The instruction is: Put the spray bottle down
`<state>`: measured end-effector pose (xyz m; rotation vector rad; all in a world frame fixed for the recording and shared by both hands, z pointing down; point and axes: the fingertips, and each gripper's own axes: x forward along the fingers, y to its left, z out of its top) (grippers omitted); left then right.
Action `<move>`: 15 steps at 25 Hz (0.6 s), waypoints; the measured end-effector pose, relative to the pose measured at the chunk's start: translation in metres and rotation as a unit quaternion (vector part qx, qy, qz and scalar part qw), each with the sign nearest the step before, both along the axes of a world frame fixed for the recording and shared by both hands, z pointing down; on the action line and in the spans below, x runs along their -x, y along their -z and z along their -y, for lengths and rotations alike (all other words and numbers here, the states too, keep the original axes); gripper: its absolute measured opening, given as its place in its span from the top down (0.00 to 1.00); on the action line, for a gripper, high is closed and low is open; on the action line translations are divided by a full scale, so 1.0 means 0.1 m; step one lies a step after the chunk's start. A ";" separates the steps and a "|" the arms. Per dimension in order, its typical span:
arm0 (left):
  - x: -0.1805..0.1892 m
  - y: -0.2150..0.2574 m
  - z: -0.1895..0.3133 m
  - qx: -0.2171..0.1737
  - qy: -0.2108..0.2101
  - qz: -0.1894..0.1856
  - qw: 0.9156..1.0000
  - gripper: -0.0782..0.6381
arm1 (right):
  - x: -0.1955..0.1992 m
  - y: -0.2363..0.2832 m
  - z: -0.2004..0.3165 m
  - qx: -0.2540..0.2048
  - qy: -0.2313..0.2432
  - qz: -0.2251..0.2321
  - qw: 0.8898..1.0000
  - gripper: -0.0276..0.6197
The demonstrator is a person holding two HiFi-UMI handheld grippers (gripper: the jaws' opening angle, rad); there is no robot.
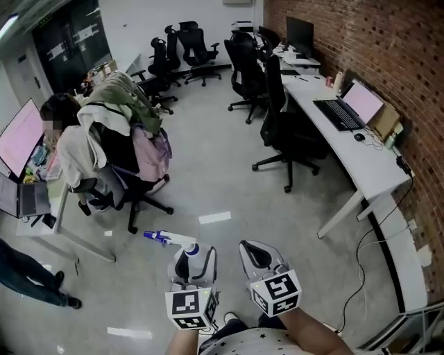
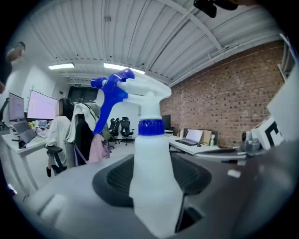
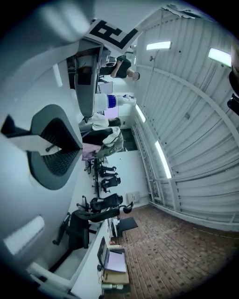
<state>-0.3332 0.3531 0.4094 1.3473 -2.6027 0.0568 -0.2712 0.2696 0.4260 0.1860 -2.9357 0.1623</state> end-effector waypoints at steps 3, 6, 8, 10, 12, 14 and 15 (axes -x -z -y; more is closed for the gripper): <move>-0.16 0.03 0.50 0.001 -0.034 0.005 0.999 0.55 | -0.19 0.01 0.45 0.000 -0.033 -0.001 0.999 0.96; -0.33 0.03 1.05 0.001 -0.064 0.007 0.998 0.55 | -0.42 0.00 0.96 -0.004 -0.061 -0.004 0.998 0.96; -0.45 0.00 1.45 -0.002 -0.082 0.002 0.997 0.55 | -0.59 0.00 1.34 -0.007 -0.079 -0.008 0.997 0.96; -0.58 -0.01 1.85 -0.006 -0.100 -0.005 0.995 0.55 | -0.75 0.01 1.72 -0.011 -0.096 -0.008 0.995 0.96; -0.76 -0.04 2.25 -0.009 -0.117 -0.011 0.993 0.55 | -0.96 0.00 2.08 -0.016 -0.112 -0.008 0.994 0.96; -1.01 -0.09 2.66 -0.015 -0.133 -0.012 0.991 0.55 | -1.24 -0.03 2.47 -0.020 -0.129 -0.007 0.991 0.96; -1.14 -0.11 2.88 -0.019 -0.142 -0.011 0.990 0.55 | -1.40 -0.05 2.67 -0.023 -0.138 -0.007 0.990 0.96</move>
